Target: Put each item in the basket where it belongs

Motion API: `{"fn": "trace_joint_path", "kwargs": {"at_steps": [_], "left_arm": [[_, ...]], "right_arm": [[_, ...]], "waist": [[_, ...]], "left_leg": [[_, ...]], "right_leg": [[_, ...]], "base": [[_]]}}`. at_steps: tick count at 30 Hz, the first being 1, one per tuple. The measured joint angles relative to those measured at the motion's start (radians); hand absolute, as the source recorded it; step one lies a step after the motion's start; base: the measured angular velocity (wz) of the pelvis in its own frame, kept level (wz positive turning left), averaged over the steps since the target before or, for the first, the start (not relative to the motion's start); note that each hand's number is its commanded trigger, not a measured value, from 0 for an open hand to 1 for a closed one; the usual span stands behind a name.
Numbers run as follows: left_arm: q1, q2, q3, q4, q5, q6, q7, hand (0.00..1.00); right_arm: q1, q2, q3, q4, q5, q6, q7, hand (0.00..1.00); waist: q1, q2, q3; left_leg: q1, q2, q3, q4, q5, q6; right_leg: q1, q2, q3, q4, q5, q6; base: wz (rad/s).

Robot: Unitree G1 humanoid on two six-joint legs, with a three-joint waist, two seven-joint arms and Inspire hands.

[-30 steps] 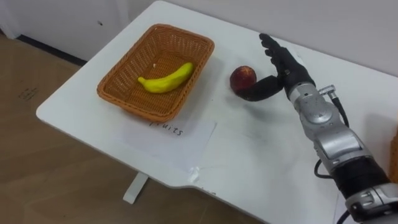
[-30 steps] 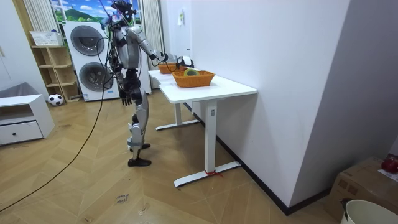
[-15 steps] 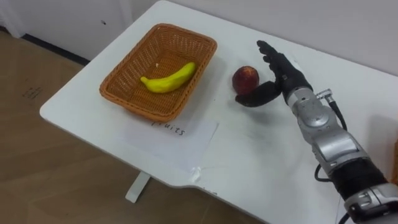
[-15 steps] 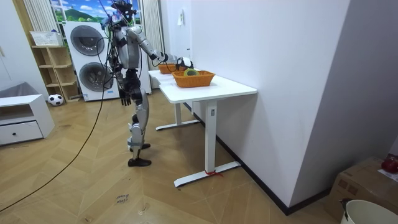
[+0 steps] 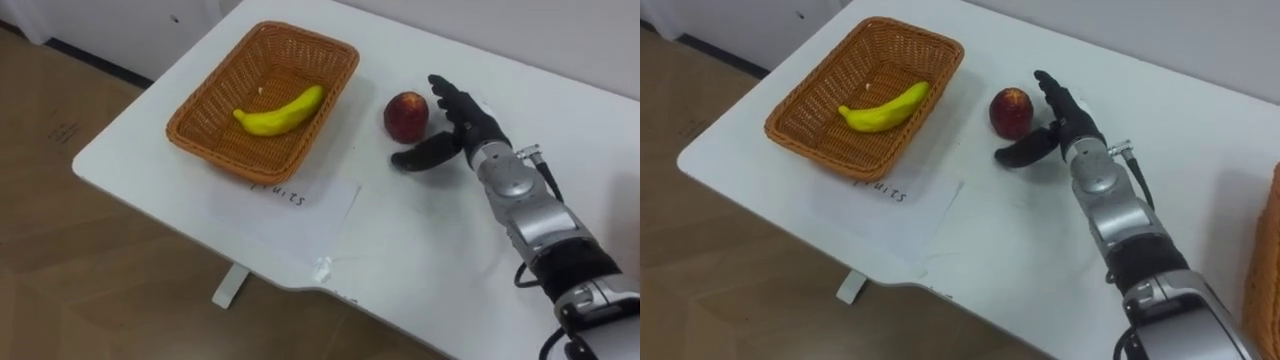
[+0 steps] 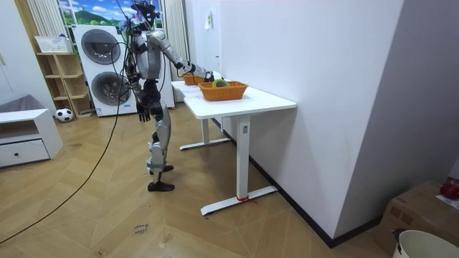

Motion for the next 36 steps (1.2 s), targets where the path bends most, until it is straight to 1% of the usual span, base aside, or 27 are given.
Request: {"fn": "trace_joint_path", "kwargs": {"at_steps": [1, 4, 11, 13, 18, 23, 26, 27, 33, 36], "left_arm": [[-0.004, 0.002, 0.0, 0.0, 0.0, -0.005, 0.001, 0.0], [-0.006, 0.008, -0.001, 0.0, 0.0, -0.017, 0.003, 0.0], [-0.007, 0.019, -0.014, 0.0, 0.0, -0.021, 0.007, 0.0], [-0.007, 0.019, -0.019, 0.003, 0.0, -0.026, 0.007, 0.0], [-0.008, 0.022, -0.021, 0.009, 0.0, -0.032, 0.007, 0.0], [-0.01, 0.024, -0.038, 0.013, -0.001, -0.041, 0.001, 0.0], [-0.015, 0.025, -0.038, 0.025, -0.001, -0.06, -0.003, 0.0], [-0.019, 0.025, -0.038, 0.032, -0.001, -0.062, -0.004, 0.0], [-0.022, 0.03, -0.037, 0.034, 0.0, -0.074, -0.018, 0.0], [-0.024, 0.03, -0.037, 0.034, -0.001, -0.074, -0.018, 0.0]], "right_arm": [[-0.014, 0.0, 0.0, 0.012, 0.0, -0.007, 0.0, 0.0], [-0.021, -0.001, 0.0, 0.021, 0.0, -0.01, 0.0, 0.0], [-0.024, -0.003, 0.0, 0.022, 0.001, -0.025, -0.001, 0.0], [-0.025, -0.006, 0.0, 0.022, 0.001, -0.036, -0.006, 0.0], [-0.025, -0.006, 0.0, 0.022, 0.002, -0.039, -0.007, 0.0], [-0.033, -0.006, 0.001, 0.021, 0.009, -0.041, -0.007, 0.0], [-0.034, -0.006, 0.002, 0.021, 0.006, -0.042, -0.006, 0.0], [-0.035, -0.006, 0.002, 0.021, 0.006, -0.042, -0.005, 0.0], [-0.036, -0.006, 0.005, 0.021, -0.002, -0.045, 0.003, 0.0], [-0.039, -0.007, 0.006, 0.021, -0.002, -0.046, 0.018, 0.0]], "waist": [[-0.001, 0.0, 0.0003], [0.0, 0.0, 0.0007], [0.0, -0.001, 0.0006], [0.0, -0.001, 0.0008], [0.001, -0.001, 0.001], [0.002, -0.002, 0.0012], [0.003, -0.003, 0.0009], [0.004, -0.004, 0.0016], [0.006, -0.012, 0.0067], [0.006, -0.015, 0.0082]], "left_leg": [[-0.007, 0.0, -0.001, 0.001, 0.001, -0.001], [-0.008, 0.0, -0.002, 0.0, 0.001, -0.001], [-0.015, 0.0, -0.002, 0.0, 0.001, -0.001], [-0.024, 0.0, -0.001, 0.002, 0.001, -0.001], [-0.026, 0.001, -0.002, 0.002, 0.001, -0.001], [-0.033, 0.002, -0.001, 0.002, 0.002, -0.001], [-0.031, 0.001, -0.002, 0.002, 0.002, -0.001], [-0.03, 0.001, -0.002, 0.001, 0.002, 0.0], [-0.029, 0.002, -0.002, 0.001, 0.002, 0.0], [-0.029, 0.001, 0.0, 0.0, 0.002, 0.0]], "right_leg": [[-0.008, 0.0, 0.0, 0.001, 0.001, -0.001], [-0.009, 0.0, 0.0, 0.001, 0.001, -0.001], [-0.017, 0.001, 0.003, 0.001, 0.001, -0.001], [-0.027, 0.0, 0.005, 0.003, 0.001, -0.001], [-0.031, 0.0, 0.005, 0.008, 0.001, -0.001], [-0.041, 0.0, 0.007, 0.01, 0.001, -0.001], [-0.04, -0.001, 0.02, 0.01, 0.001, -0.001], [-0.04, -0.001, 0.028, 0.01, 0.001, -0.001], [-0.039, -0.001, 0.029, 0.009, 0.001, -0.001], [-0.04, 0.0, 0.028, 0.009, 0.001, -0.001]], "base": [[0.0], [0.0], [0.0], [0.0], [0.0], [0.0], [0.0], [0.0], [0.0], [0.0]]}}
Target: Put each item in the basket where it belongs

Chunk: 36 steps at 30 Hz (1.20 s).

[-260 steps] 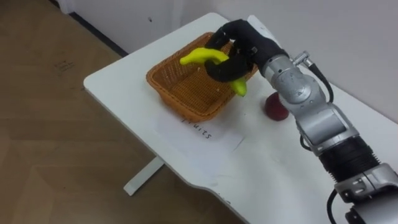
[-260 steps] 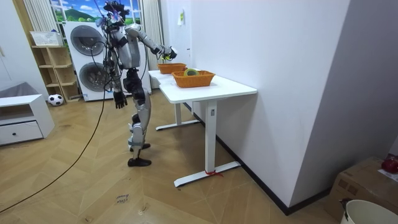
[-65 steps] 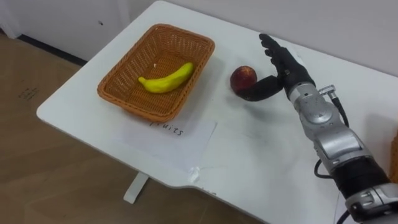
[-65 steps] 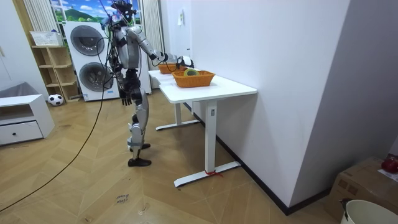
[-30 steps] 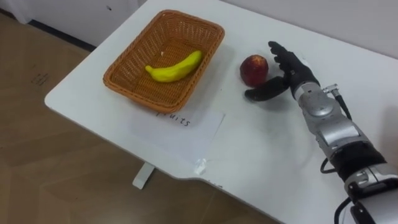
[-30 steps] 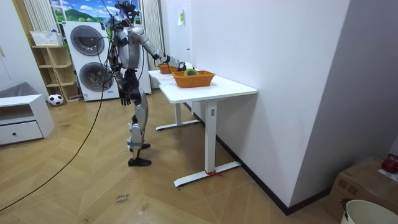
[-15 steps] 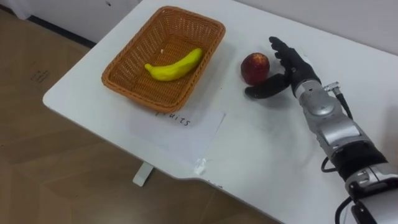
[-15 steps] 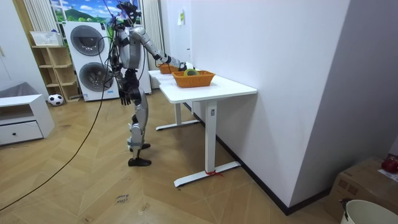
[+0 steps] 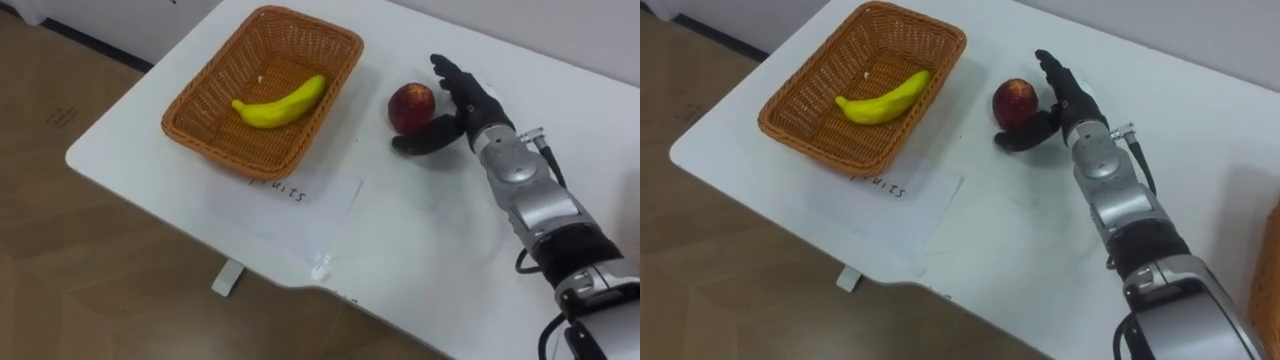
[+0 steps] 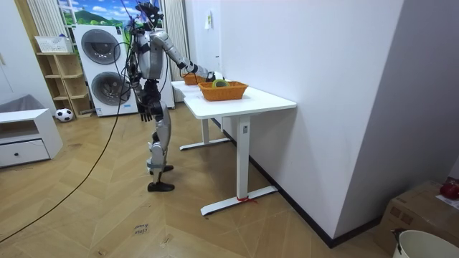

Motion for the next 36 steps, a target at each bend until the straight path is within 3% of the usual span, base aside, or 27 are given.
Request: {"fn": "trace_joint_path", "kwargs": {"at_steps": [14, 15, 16, 17, 25, 36], "left_arm": [[-0.002, 0.0, 0.0, 0.0, 0.0, 0.002, 0.0, 0.0], [-0.002, 0.0, 0.0, 0.0, 0.001, 0.002, -0.001, 0.0], [-0.002, 0.0, 0.0, 0.0, 0.001, 0.003, -0.002, 0.0], [-0.002, 0.0, 0.0, -0.001, 0.001, 0.003, -0.003, 0.0], [0.0, 0.007, 0.0, -0.002, 0.001, 0.003, -0.022, 0.0], [0.003, 0.014, 0.0, -0.004, 0.001, 0.003, -0.022, 0.0]], "right_arm": [[-0.003, -0.004, 0.0, -0.005, -0.006, 0.0, 0.04, 0.01], [-0.003, -0.004, 0.0, -0.005, -0.009, 0.0, 0.042, 0.08], [-0.003, -0.004, 0.0, -0.005, -0.01, 0.0, 0.043, 0.76], [-0.003, -0.004, 0.0, -0.005, -0.011, 0.0, 0.046, 1.0], [-0.003, -0.036, 0.002, -0.005, -0.027, 0.0, 0.051, 1.0], [-0.003, -0.033, 0.037, -0.008, -0.042, -0.003, 0.075, 1.0]], "waist": [[0.0, -0.003, -0.0016], [0.001, -0.003, -0.0017], [0.002, -0.003, -0.0017], [0.003, -0.003, -0.0018], [0.021, -0.016, -0.0106], [0.027, -0.026, -0.0056]], "left_leg": [[0.0, 0.0, 0.003, -0.001, 0.0, 0.0], [0.0, 0.001, 0.003, -0.001, 0.0, 0.0], [0.0, 0.001, 0.004, -0.001, 0.0, 0.0], [0.0, 0.001, 0.004, 0.0, 0.0, 0.0], [0.004, 0.001, -0.004, 0.001, 0.0, 0.0], [0.008, -0.001, -0.012, 0.006, 0.0, 0.0]], "right_leg": [[-0.002, 0.0, -0.001, 0.0, 0.0, 0.0], [-0.002, 0.0, -0.001, 0.0, 0.0, 0.0], [-0.002, 0.0, -0.001, 0.0, 0.0, 0.0], [-0.003, 0.0, -0.001, 0.0, 0.0, 0.0], [0.004, 0.0, -0.006, 0.0, 0.0, 0.0], [0.019, 0.0, -0.025, 0.001, 0.0, 0.0]], "base": [[0.0], [0.0], [0.0], [0.0], [0.01], [0.04]]}}
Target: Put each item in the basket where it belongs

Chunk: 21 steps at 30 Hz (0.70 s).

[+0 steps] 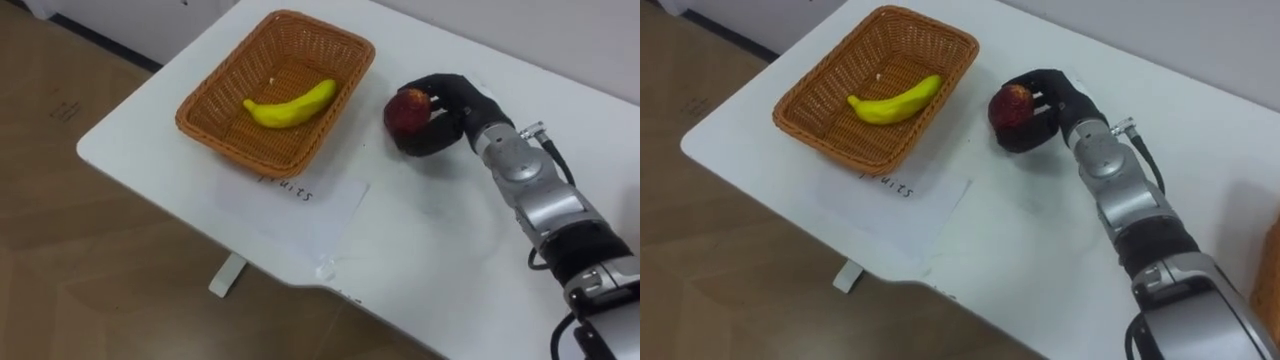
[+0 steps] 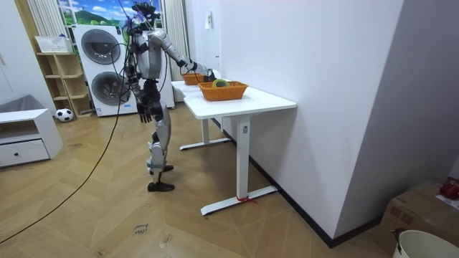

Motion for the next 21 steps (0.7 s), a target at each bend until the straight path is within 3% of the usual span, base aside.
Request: {"fn": "trace_joint_path", "kwargs": {"at_steps": [21], "left_arm": [[0.0, 0.003, -0.001, 0.001, -0.004, -0.003, 0.0, 0.0]], "right_arm": [[0.0, -0.001, 0.0, -0.001, 0.003, -0.024, 0.01, 1.0]], "waist": [[-0.006, -0.004, 0.0026]], "left_leg": [[-0.002, 0.0, -0.002, -0.002, 0.0, 0.0]], "right_leg": [[-0.001, 0.0, 0.001, 0.0, 0.0, 0.0]], "base": [[0.0]]}}
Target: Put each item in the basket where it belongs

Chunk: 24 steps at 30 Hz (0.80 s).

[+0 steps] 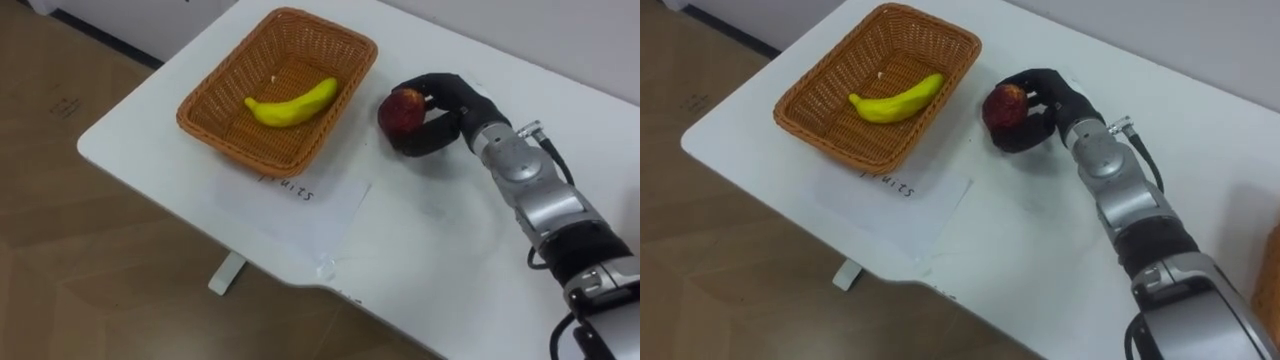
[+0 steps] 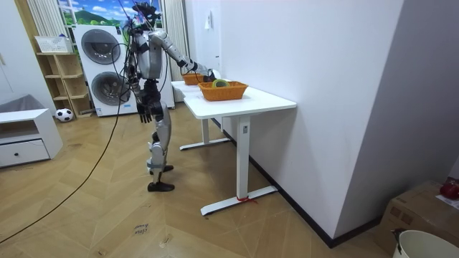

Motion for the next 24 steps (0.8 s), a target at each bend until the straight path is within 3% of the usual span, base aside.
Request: {"fn": "trace_joint_path", "kwargs": {"at_steps": [12, 24], "left_arm": [[0.024, 0.0, 0.024, 0.0, -0.003, 0.003, 0.002, 0.0], [0.033, -0.008, 0.061, 0.0, 0.007, 0.052, 0.002, 0.0]], "right_arm": [[0.002, -0.009, -0.004, -0.181, 0.002, 0.014, 0.017, 1.0], [0.002, -0.01, -0.004, -0.286, -0.001, 0.045, 0.019, 1.0]], "waist": [[-0.042, -0.008, 0.0], [-0.049, 0.002, -0.0116]], "left_leg": [[0.051, -0.004, -0.013, -0.011, 0.0, 0.0], [0.087, -0.013, -0.026, -0.014, 0.0, 0.0]], "right_leg": [[0.057, 0.003, 0.0, -0.014, 0.0, 0.0], [0.101, 0.0, -0.003, -0.019, -0.001, 0.002]], "base": [[0.03], [0.03]]}}
